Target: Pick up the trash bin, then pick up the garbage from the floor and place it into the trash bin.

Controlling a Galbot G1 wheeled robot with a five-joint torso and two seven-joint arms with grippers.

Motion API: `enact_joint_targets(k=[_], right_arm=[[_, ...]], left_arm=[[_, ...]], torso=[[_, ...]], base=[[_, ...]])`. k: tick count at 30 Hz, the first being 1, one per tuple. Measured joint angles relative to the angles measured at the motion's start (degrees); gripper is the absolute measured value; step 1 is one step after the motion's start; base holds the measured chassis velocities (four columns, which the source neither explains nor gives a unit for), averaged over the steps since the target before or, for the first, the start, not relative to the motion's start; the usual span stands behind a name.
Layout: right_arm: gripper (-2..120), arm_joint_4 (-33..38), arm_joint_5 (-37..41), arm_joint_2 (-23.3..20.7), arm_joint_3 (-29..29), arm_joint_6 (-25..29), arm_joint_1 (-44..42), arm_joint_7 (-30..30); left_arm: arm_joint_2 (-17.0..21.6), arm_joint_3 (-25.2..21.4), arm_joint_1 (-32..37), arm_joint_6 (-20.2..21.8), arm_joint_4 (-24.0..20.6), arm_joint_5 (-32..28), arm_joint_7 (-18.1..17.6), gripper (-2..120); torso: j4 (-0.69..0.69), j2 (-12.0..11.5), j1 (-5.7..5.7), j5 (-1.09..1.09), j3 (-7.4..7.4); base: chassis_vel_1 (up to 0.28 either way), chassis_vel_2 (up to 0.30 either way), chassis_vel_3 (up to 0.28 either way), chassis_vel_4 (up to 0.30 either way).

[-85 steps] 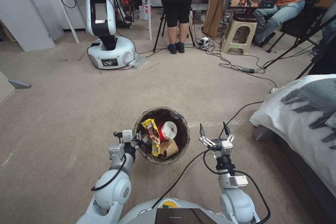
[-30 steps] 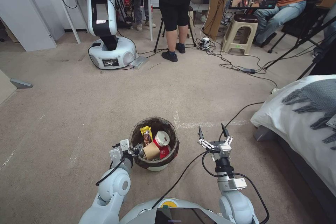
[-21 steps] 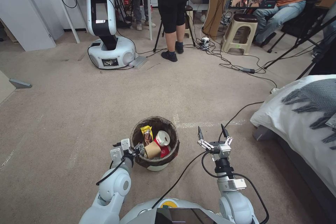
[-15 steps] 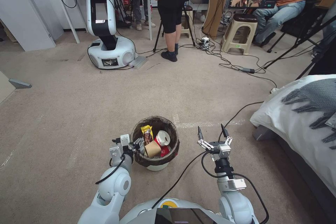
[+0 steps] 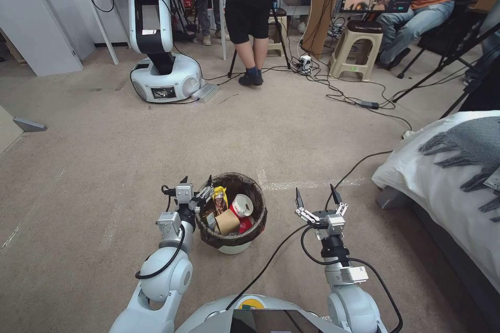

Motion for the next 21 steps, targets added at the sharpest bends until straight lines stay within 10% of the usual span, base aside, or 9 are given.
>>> enact_joint_targets(k=[12, 21], right_arm=[[100, 0.23, -1.38, 0.55, 0.31, 0.15, 0.15, 2.88], [100, 1.75, -2.03, 0.31, 1.01, -2.91, 3.16, 3.89]], left_arm=[[-0.26, -1.33, 2.34, -15.41, -2.51, 20.59, 10.03, 90], [-0.32, -2.40, 7.80, -24.90, -0.31, 26.20, 4.96, 100]], torso=[[-0.01, 0.00, 0.00, 0.01, -0.01], [0.00, 0.01, 0.00, 0.00, -0.01]], base=[[0.000, 0.000, 0.000, 0.000], [0.000, 0.000, 0.000, 0.000]])
